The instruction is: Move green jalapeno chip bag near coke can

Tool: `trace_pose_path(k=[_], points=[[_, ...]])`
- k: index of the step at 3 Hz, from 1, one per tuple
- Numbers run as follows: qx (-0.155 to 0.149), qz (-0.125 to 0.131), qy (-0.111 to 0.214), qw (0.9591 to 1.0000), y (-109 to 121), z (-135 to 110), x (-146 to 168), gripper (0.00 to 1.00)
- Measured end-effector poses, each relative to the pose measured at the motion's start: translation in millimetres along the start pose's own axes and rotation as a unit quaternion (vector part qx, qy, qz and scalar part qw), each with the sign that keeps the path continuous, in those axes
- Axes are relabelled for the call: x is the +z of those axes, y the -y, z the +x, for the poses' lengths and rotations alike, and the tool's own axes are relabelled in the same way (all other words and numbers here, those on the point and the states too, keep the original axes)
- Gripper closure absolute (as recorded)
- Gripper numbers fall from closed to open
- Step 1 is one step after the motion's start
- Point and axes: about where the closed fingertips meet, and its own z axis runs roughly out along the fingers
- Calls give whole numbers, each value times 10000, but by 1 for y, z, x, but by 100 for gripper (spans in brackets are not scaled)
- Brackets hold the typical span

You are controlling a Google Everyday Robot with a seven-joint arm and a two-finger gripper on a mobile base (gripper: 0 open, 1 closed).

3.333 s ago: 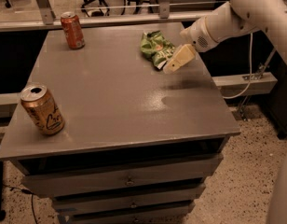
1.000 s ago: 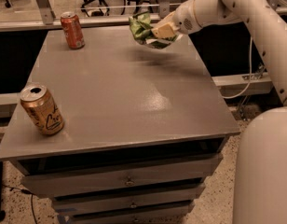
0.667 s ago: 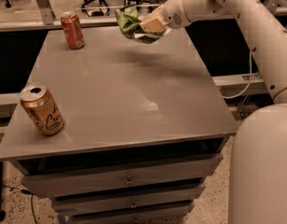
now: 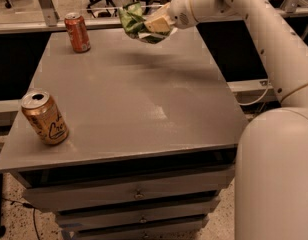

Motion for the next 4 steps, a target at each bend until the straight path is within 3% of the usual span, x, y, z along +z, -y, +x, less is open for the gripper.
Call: trace_pose_path(k=[2, 4], points=[[-61, -4, 147, 9999, 25, -10, 56, 100], [166, 73, -142, 9997, 31, -16, 99, 100]])
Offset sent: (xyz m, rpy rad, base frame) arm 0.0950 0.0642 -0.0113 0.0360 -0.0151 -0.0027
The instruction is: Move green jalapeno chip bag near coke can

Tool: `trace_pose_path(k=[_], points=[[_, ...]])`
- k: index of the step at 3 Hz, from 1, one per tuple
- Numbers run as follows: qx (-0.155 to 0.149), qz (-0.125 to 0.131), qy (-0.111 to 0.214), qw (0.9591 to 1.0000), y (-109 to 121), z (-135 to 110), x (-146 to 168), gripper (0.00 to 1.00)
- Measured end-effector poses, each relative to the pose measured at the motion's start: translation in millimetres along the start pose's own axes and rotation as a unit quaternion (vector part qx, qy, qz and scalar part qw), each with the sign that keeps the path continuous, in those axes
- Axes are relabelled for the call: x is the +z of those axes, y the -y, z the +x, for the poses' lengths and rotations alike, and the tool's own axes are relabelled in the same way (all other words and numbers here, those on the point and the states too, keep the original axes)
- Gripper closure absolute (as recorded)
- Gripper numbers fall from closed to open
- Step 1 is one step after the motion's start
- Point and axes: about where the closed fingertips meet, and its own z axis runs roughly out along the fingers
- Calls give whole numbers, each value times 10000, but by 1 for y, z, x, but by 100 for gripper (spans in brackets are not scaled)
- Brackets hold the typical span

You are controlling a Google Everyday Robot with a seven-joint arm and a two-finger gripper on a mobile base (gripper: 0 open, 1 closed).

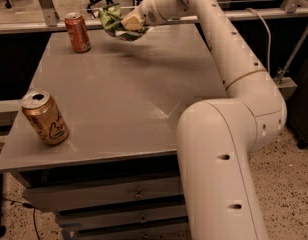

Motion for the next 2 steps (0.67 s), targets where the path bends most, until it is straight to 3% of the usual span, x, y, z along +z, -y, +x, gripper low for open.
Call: trace_pose_path(k=[1, 2], points=[[131, -7, -129, 9998, -3, -2, 10, 100], [248, -73, -131, 9996, -8, -5, 20, 82]])
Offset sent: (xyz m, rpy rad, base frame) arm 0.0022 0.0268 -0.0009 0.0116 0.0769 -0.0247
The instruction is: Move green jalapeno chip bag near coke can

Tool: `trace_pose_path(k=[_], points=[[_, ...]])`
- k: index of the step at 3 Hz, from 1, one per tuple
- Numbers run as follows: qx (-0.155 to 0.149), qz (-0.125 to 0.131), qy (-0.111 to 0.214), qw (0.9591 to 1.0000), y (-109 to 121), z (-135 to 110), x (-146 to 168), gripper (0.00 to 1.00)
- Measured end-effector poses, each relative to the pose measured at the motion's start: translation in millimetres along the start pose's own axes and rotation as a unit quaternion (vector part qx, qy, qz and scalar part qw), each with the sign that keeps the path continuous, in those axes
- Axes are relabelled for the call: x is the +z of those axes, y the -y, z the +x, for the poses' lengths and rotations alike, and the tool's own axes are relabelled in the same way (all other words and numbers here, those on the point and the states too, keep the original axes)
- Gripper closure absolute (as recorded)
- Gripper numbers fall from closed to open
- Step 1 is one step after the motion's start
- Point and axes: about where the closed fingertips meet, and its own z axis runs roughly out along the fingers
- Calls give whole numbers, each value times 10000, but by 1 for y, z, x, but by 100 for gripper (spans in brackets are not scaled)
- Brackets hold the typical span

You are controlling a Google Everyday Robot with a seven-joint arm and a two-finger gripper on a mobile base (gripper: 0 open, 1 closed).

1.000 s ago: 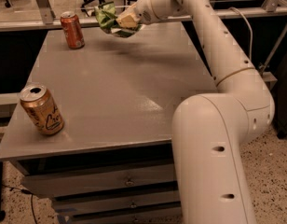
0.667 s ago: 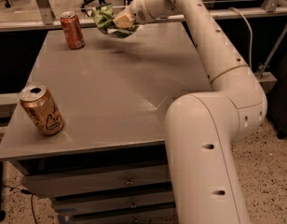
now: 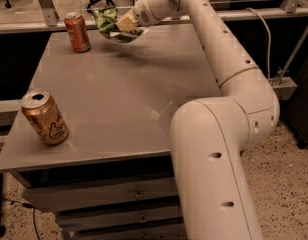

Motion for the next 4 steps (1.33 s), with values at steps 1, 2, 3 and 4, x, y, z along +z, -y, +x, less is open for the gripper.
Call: trace_pose_path(k=[1, 2, 3, 4], points=[[50, -126, 62, 9999, -10, -9, 7, 59], [97, -238, 121, 9996, -18, -15, 12, 36], [144, -302, 173, 9993, -22, -18, 13, 13], [170, -316, 218, 9991, -25, -21, 11, 0]])
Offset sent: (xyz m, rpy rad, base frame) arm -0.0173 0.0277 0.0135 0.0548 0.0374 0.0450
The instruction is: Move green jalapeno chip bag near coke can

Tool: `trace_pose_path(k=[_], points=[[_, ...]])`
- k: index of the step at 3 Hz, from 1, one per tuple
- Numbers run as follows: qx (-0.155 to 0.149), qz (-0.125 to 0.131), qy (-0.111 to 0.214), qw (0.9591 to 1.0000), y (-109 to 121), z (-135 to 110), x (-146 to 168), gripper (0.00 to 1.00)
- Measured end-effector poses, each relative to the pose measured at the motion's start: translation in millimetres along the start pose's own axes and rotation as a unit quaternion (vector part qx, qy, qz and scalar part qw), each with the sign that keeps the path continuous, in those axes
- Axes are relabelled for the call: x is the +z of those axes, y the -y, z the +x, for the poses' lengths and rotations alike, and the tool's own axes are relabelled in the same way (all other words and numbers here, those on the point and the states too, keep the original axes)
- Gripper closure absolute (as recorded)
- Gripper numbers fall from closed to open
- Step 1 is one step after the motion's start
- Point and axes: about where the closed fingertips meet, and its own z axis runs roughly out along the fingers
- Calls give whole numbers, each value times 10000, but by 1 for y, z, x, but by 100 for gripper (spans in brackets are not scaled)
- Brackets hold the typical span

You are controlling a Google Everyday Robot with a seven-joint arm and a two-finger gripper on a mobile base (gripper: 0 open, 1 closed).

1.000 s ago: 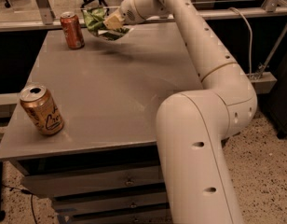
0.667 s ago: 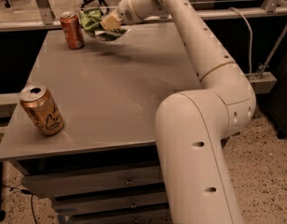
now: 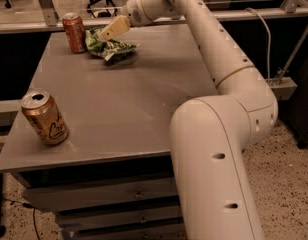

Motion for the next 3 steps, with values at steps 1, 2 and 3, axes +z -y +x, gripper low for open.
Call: trace_pose_path(k=[1, 2, 3], points=[[23, 17, 15, 10000, -1, 0, -4, 0], [96, 132, 2, 9999, 2, 5, -19, 0], [224, 329, 159, 9991, 6, 10, -51, 0]])
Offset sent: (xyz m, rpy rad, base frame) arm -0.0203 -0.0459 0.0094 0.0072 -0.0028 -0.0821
